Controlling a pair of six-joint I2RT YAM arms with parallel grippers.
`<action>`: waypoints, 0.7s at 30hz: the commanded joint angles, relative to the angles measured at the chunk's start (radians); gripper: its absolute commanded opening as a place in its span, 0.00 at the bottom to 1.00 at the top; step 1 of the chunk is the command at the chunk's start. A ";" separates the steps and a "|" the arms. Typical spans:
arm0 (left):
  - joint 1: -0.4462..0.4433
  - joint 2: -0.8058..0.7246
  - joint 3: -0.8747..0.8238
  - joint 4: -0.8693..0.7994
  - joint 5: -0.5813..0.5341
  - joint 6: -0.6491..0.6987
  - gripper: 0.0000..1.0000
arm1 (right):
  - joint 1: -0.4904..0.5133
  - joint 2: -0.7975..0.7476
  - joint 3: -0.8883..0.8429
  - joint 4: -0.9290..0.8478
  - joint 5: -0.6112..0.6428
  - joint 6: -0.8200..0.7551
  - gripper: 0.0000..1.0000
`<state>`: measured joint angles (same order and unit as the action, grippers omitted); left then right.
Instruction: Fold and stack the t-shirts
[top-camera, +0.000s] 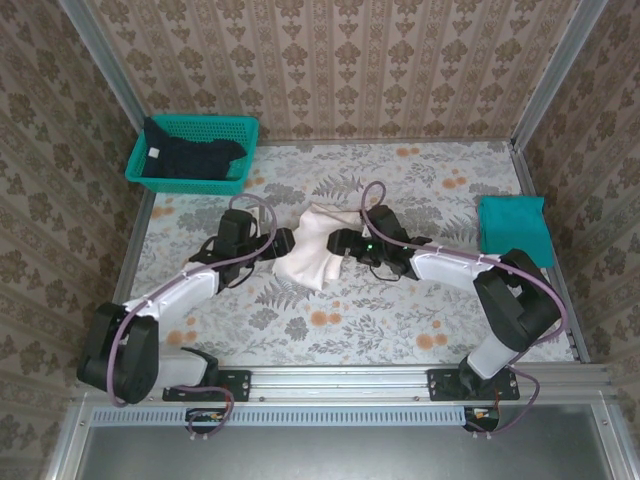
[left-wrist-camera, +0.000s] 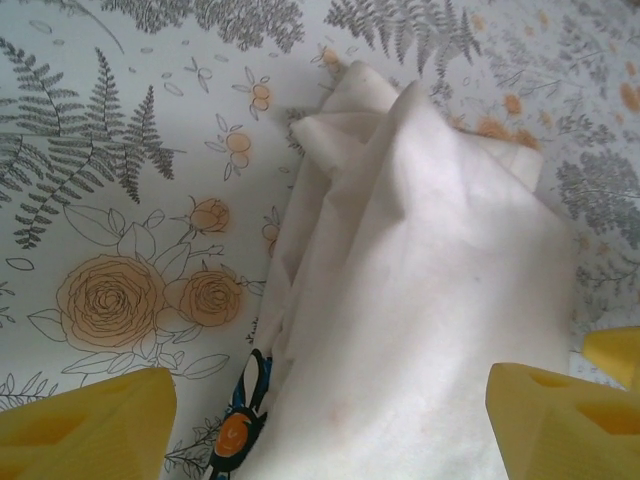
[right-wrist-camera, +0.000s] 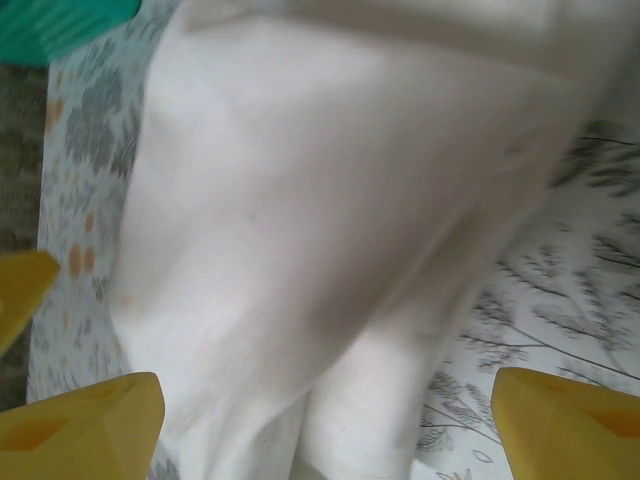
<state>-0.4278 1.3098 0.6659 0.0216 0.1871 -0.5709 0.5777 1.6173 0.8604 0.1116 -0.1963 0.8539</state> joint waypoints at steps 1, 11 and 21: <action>0.021 0.092 0.037 -0.018 0.078 0.024 0.80 | 0.012 -0.004 -0.031 0.000 0.001 0.208 0.82; 0.014 0.239 0.022 0.134 0.229 -0.071 0.62 | 0.058 0.116 -0.005 0.128 -0.111 0.353 0.62; -0.002 0.289 0.010 0.205 0.270 -0.112 0.51 | 0.061 0.181 0.047 0.160 -0.155 0.361 0.44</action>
<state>-0.4202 1.5810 0.6865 0.1822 0.4160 -0.6582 0.6338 1.7824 0.8711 0.2337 -0.3157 1.1965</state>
